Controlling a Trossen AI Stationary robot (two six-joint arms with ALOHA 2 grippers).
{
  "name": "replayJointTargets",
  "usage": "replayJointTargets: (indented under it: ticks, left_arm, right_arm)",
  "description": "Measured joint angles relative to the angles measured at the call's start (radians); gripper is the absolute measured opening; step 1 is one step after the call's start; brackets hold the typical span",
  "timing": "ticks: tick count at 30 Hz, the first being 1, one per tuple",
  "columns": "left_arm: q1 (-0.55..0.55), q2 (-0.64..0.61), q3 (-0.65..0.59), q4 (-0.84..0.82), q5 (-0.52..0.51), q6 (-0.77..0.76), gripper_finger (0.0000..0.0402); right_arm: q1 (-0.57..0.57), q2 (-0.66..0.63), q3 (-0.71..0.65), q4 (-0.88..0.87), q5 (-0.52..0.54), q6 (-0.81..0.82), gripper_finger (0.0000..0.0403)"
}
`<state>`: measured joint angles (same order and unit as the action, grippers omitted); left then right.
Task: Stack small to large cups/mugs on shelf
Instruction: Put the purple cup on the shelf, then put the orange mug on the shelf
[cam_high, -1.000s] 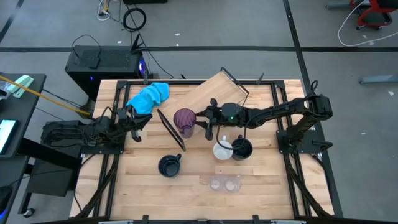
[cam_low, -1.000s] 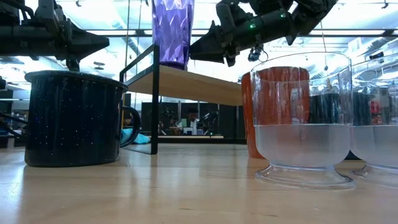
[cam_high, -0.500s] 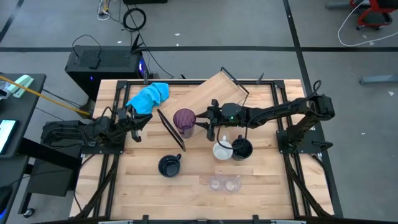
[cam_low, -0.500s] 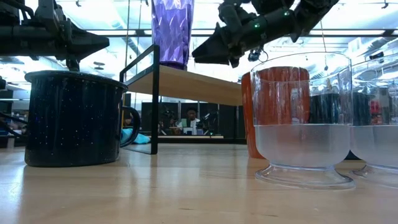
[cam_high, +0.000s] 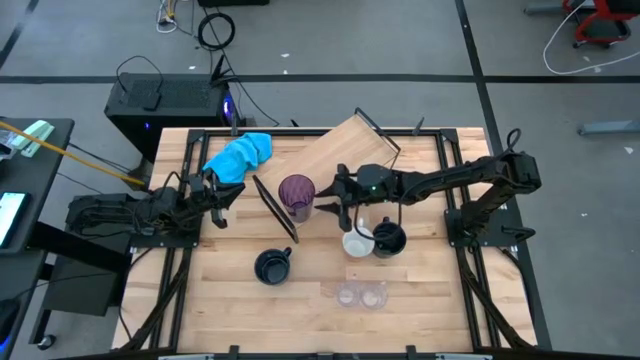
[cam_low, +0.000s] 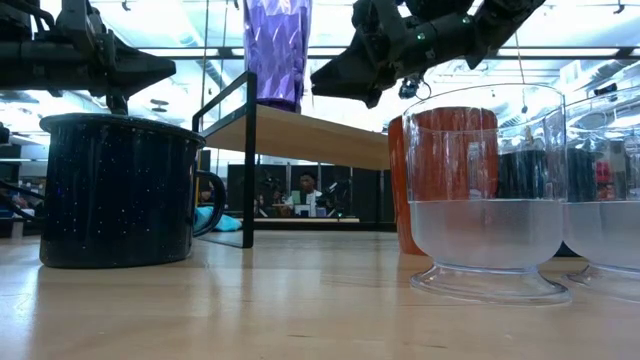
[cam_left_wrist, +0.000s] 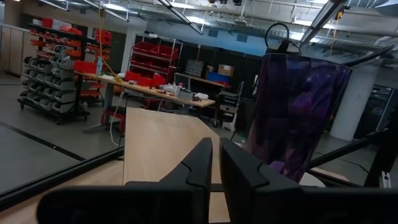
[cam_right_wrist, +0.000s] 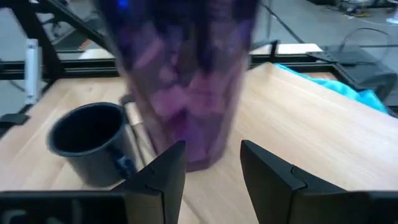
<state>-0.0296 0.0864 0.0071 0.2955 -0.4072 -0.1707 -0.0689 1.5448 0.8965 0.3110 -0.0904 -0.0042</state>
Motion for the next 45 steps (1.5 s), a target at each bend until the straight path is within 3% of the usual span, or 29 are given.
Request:
replayJointTargets:
  ticks: [14,29,40,45]
  left_arm:
    - [0.0,0.0,0.0,0.0,0.0,0.0,0.003]
    - [0.0,0.0,0.0,0.0,0.0,0.0,0.0033]
    - [0.0,0.0,0.0,0.0,0.0,0.0,0.0039]
    - [0.0,0.0,0.0,0.0,0.0,0.0,0.0039]
  right_arm:
    - [0.01,0.0,0.0,0.118,-0.054,-0.026,0.016]
    - [0.012,0.0,0.0,0.074,-0.053,-0.015,0.016]
    - [0.032,-0.069,0.0,-0.151,-0.11,-0.015,0.016]
    - [0.092,-0.089,0.11,-0.516,-0.09,-0.007,0.016]
